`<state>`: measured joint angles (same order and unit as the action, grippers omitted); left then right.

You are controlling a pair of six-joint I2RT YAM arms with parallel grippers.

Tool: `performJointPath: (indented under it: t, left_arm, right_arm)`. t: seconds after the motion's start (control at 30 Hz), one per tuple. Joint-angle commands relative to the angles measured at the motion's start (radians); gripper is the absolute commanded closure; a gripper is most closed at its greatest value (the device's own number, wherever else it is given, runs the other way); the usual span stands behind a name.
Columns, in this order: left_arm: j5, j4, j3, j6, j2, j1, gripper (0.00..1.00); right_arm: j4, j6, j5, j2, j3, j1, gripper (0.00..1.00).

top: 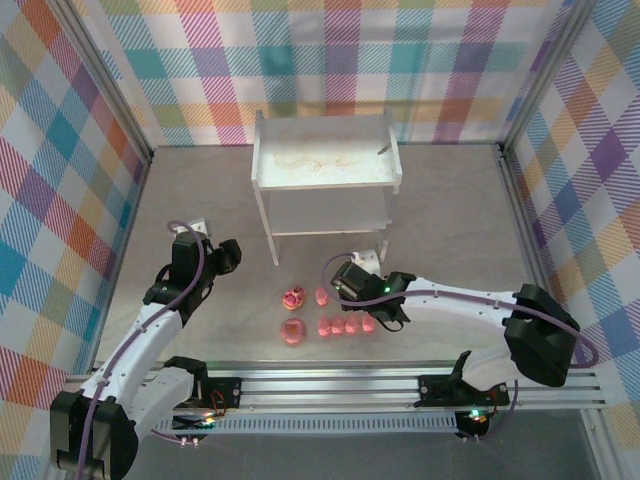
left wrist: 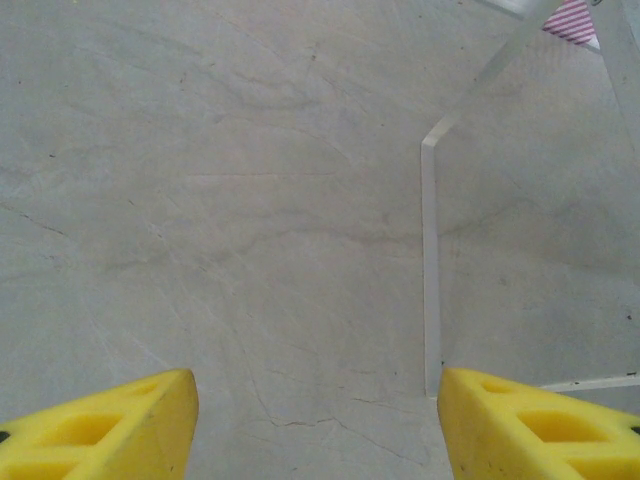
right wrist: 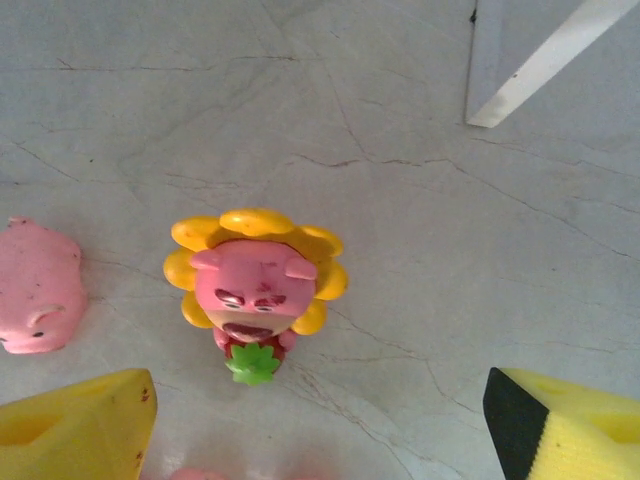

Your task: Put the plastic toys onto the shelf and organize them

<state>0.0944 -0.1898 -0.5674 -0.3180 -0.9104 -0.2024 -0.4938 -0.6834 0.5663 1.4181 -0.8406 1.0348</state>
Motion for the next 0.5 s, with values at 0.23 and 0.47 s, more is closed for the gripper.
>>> performJointPath:
  t: [0.23, 0.47]
  left_arm:
    - [-0.012, -0.020, -0.045, 0.040, -0.021, -0.011, 0.35]
    - [-0.006, -0.017, -0.041, 0.048, -0.025, -0.011, 0.35]
  right_arm:
    - [0.014, -0.091, 0.016, 0.129, -0.076, 0.008, 0.12]
    - [-0.005, -0.122, 0.054, 0.184, -0.103, 0.007, 0.12]
